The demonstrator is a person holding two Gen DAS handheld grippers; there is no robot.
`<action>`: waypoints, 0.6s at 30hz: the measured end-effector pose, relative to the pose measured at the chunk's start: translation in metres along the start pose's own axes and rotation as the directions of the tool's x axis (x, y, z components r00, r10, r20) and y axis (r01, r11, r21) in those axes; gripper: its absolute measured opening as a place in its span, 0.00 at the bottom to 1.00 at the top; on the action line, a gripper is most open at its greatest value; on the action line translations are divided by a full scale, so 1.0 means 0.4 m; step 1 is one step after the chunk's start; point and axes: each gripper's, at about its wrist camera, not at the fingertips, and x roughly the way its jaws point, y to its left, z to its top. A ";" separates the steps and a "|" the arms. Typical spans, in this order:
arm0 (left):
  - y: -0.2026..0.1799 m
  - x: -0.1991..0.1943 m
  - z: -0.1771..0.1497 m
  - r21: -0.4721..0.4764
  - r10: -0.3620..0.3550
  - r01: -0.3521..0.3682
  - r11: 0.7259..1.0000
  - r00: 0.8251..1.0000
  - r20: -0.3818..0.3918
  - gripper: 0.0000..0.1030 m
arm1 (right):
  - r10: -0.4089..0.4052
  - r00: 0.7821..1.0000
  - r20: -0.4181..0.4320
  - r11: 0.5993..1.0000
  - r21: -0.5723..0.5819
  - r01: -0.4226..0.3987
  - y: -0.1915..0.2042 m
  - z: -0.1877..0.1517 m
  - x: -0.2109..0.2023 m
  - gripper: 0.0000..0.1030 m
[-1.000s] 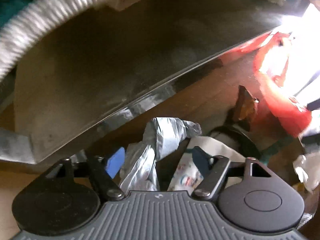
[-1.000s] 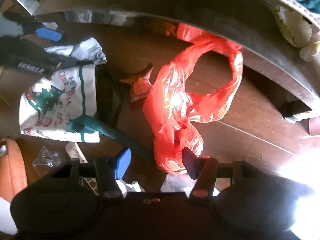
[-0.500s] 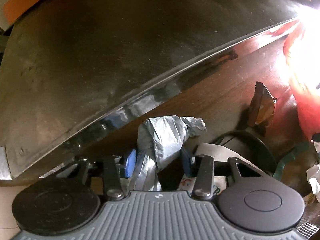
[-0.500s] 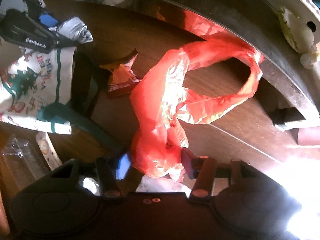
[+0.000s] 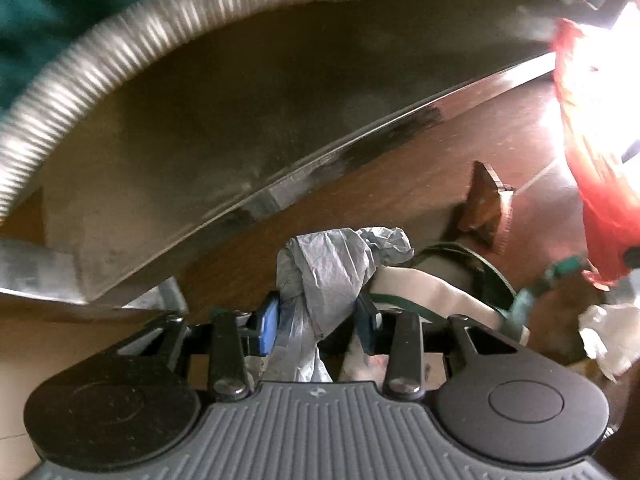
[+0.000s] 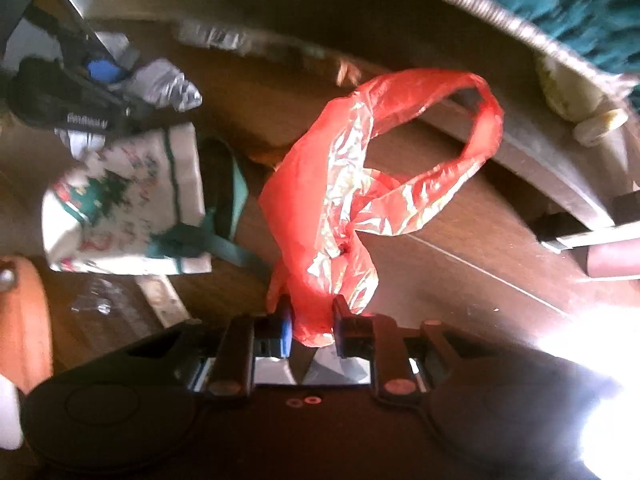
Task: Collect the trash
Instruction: 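Lift both bags and carry them over the teal trash bin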
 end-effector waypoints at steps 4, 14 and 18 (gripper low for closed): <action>-0.004 -0.086 0.003 0.015 -0.007 0.007 1.000 1.000 0.014 0.37 | 0.011 0.999 0.032 0.999 0.048 -0.013 0.003 -0.001 -0.089 0.17; -0.049 -0.379 0.023 0.027 -0.055 0.054 0.998 0.996 0.075 0.37 | 0.044 0.993 0.109 0.983 0.174 -0.062 0.005 -0.060 -0.365 0.17; -0.097 -0.506 0.023 0.030 -0.073 0.070 0.997 0.991 0.109 0.37 | 0.058 0.982 0.179 0.975 0.202 -0.094 -0.003 -0.100 -0.494 0.16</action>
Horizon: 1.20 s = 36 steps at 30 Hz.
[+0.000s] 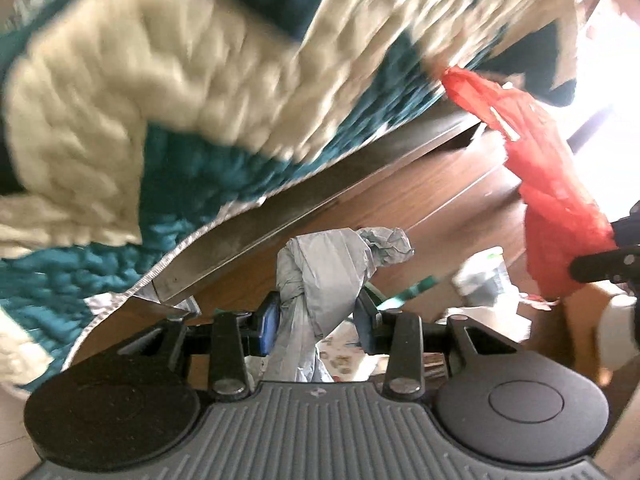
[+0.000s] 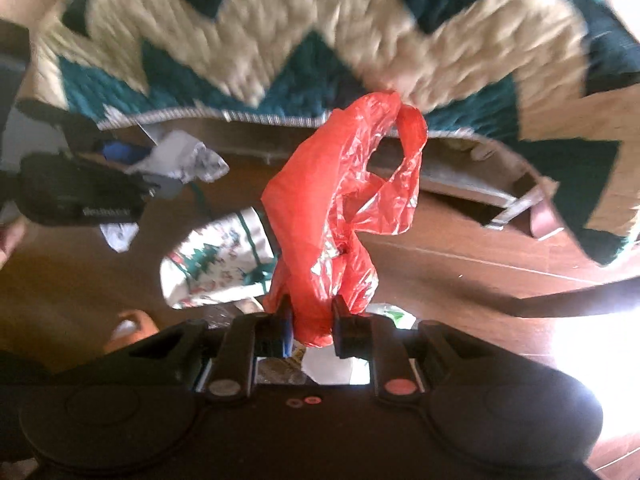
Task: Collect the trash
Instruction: 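Lift both bags and carry them over the teal trash bin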
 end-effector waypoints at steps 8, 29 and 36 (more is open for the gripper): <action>-0.118 -0.273 0.027 -0.008 -0.009 0.009 1.000 0.995 0.103 0.37 | 0.027 0.977 0.210 1.000 0.003 -0.029 -0.016 -0.053 -0.301 0.16; -0.527 -0.867 0.206 0.078 -0.047 0.010 0.997 0.878 0.476 0.37 | -0.105 0.752 0.651 0.994 0.077 0.072 -0.247 -0.257 -0.981 0.16; -0.669 -1.010 0.333 0.152 -0.126 0.046 0.987 0.814 0.568 0.37 | -0.197 0.663 0.722 0.980 0.133 0.146 -0.356 -0.289 -1.161 0.16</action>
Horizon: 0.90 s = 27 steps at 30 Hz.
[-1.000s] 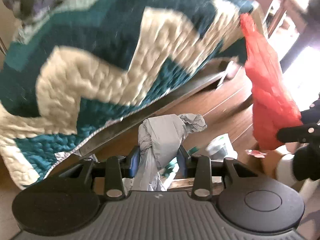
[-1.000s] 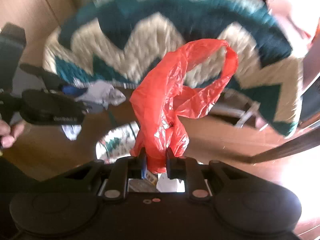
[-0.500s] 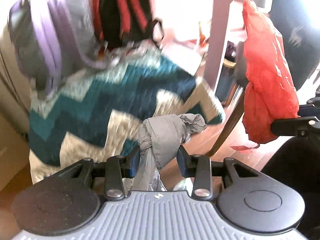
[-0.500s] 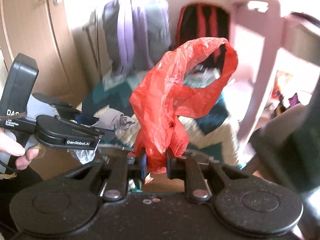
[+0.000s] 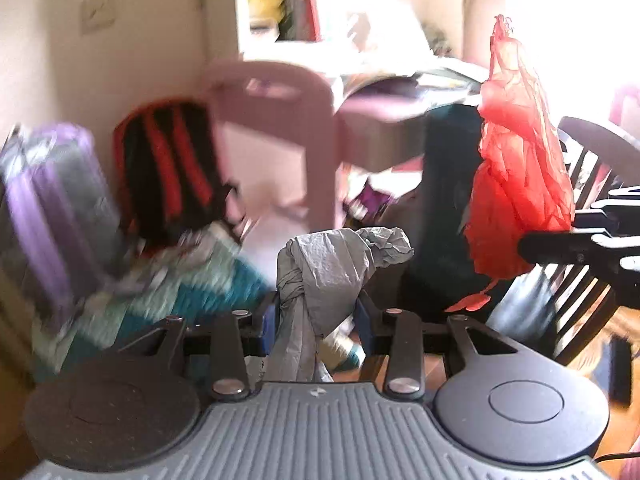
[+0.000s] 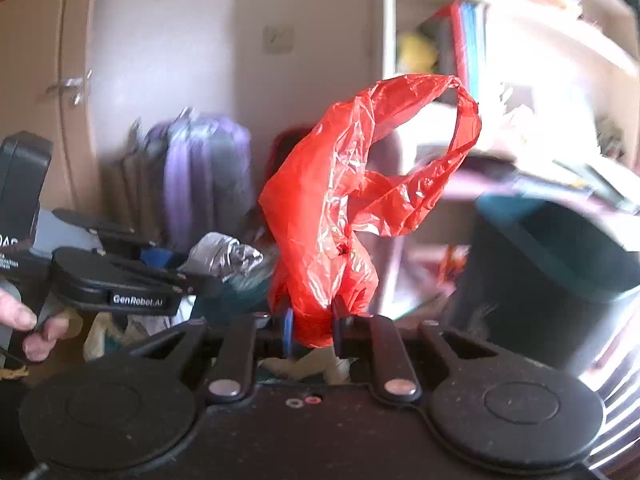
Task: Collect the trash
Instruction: 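Lift both bags and carry them over the teal trash bin, then open both grippers to drop the bags into the bin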
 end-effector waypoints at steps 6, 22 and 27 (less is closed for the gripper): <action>-0.114 0.017 0.183 0.026 -0.061 0.060 0.998 0.996 0.070 0.37 | -0.091 0.993 0.079 0.996 0.030 0.089 -0.130 0.082 -0.065 0.16; -0.396 0.219 0.495 -0.025 -0.276 0.282 0.959 0.951 0.141 0.37 | -0.289 0.956 -0.046 0.945 0.142 0.293 -0.437 0.076 0.001 0.16; -0.455 0.307 0.508 -0.045 -0.305 0.311 0.949 0.946 0.111 0.37 | -0.289 0.952 -0.100 0.946 0.123 0.300 -0.473 0.051 0.030 0.17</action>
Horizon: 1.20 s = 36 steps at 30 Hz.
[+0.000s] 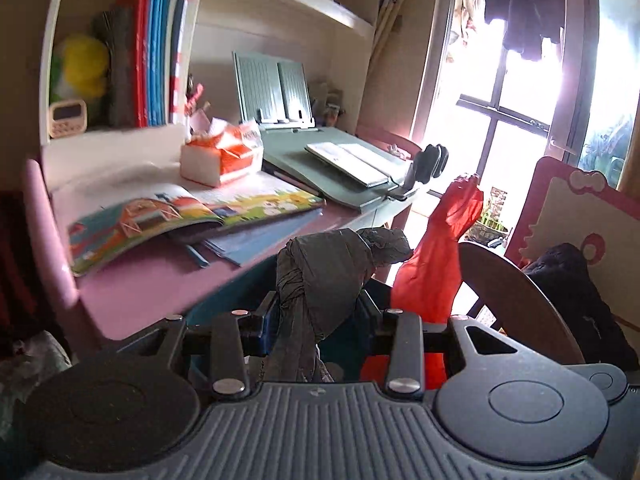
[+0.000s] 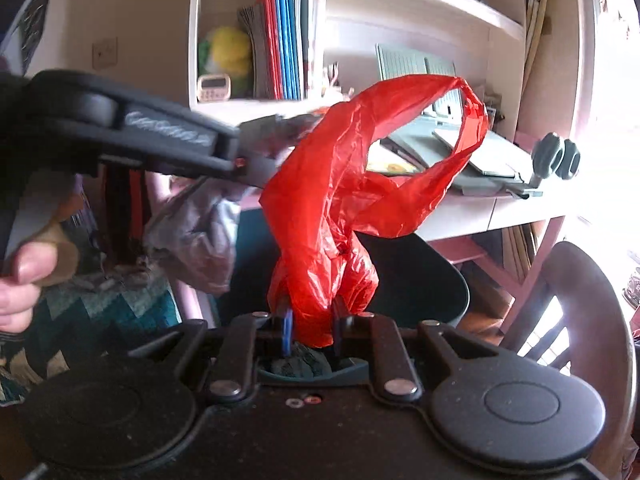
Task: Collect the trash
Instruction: 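Open both grippers to drop the bags into the bin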
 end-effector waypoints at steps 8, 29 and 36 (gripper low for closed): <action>-0.001 0.139 -0.076 0.014 0.026 -0.024 1.000 0.991 -0.128 0.38 | 0.008 0.997 -0.071 0.999 -0.033 -0.011 -0.003 0.004 0.062 0.19; 0.008 0.058 -0.103 0.048 0.029 -0.022 0.999 0.989 -0.146 0.65 | 0.008 0.997 -0.073 0.999 -0.036 -0.011 0.024 0.009 0.011 0.39; 0.057 -0.070 -0.112 0.027 0.053 -0.050 0.998 0.991 -0.123 0.69 | 0.048 0.998 -0.045 0.997 -0.058 -0.050 0.096 0.010 -0.056 0.46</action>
